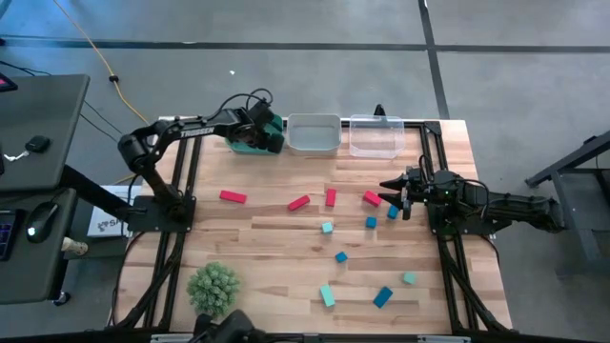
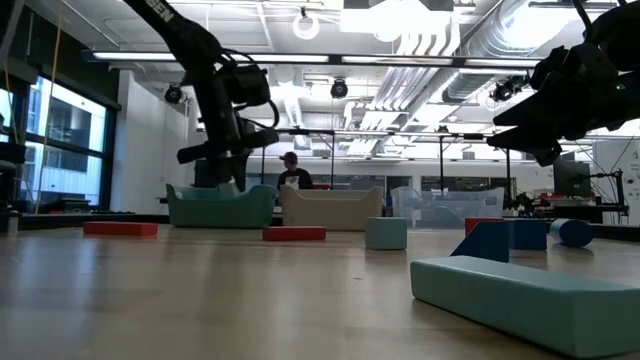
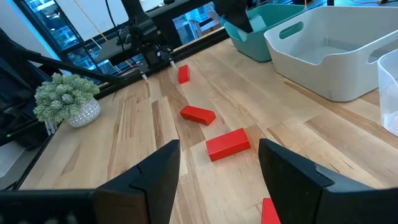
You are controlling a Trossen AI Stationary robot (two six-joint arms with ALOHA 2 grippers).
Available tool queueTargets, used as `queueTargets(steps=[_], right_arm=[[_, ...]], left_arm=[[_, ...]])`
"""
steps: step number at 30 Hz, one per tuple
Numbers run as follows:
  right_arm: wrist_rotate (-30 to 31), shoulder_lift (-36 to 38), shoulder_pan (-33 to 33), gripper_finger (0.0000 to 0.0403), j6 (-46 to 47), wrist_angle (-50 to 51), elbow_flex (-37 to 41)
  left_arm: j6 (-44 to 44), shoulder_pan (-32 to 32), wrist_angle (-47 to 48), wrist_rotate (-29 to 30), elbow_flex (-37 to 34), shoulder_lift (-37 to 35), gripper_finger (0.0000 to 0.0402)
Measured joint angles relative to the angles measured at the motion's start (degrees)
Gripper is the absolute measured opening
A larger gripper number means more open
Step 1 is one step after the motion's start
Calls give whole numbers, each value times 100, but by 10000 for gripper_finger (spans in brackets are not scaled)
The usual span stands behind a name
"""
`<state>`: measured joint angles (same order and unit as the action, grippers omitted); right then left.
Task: Sort & place blocks by color
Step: Put the light blue block into the green bin, then put the red block into the transparent bin
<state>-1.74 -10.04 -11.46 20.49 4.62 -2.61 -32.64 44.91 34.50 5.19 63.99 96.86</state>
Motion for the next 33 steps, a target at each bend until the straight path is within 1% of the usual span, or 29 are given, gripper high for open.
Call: queueTargets(steps=[4, 16, 19, 28, 33], right_arm=[[0, 0, -1, 209, 0, 0, 1], [0, 0, 0, 209, 0, 0, 0], [-2, 0, -1, 209, 0, 0, 1], [-1, 0, -1, 209, 0, 0, 0], [0, 0, -1, 209, 0, 0, 0]], left_arm=[[-20, 2, -48, 2, -3, 126, 21], [-45, 7, -242, -26, -4, 126, 25], [-122, 19, -244, -28, -4, 126, 34], [-123, 22, -367, -7, -4, 126, 79], [-94, 26, -391, -28, -4, 120, 92]])
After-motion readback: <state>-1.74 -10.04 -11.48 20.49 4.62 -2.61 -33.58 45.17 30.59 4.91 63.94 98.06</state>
